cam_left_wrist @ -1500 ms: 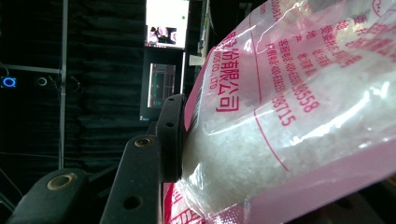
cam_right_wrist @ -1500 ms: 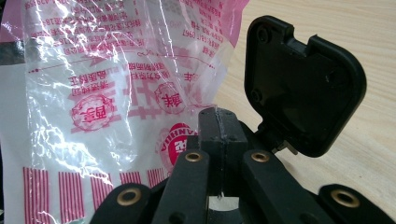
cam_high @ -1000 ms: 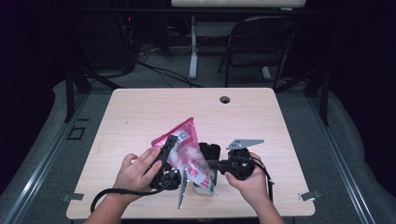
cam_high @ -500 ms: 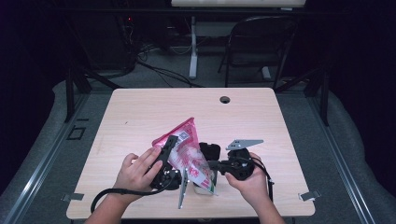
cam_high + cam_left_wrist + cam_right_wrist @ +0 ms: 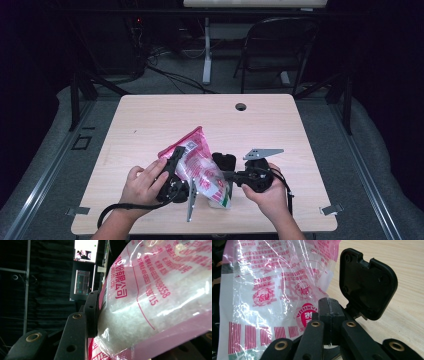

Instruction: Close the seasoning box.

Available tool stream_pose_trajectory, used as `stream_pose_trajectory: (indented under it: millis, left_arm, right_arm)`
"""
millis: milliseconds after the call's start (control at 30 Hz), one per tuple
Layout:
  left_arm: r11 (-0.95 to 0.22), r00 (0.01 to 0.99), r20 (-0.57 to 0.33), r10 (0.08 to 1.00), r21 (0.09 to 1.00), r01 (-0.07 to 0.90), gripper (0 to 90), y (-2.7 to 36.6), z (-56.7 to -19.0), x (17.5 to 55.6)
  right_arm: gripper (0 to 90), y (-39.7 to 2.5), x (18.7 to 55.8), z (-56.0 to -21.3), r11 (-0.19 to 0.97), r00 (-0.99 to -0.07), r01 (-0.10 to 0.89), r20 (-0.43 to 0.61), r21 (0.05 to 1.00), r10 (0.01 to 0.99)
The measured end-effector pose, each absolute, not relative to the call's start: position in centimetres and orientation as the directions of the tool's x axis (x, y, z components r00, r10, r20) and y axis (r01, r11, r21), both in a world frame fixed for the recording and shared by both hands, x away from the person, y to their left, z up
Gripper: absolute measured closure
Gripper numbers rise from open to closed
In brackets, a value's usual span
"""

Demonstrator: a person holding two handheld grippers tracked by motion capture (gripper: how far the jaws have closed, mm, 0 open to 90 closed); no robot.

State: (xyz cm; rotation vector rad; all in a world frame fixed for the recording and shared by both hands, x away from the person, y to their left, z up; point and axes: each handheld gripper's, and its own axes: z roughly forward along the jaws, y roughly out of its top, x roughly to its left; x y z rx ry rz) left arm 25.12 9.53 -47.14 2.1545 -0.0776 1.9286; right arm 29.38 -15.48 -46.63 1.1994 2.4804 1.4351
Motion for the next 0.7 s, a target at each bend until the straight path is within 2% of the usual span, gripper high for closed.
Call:
stream_pose_trajectory:
  millis: [700]
  left_arm:
    - [-0.960,0.183,0.962,0.202,0.232,-0.160,65.0,10.5,-48.7,25.5]
  right_arm:
    - [90.0,-15.2,29.4,-46.6,0.286,-0.707,0.596,0.322,0.750,0.630]
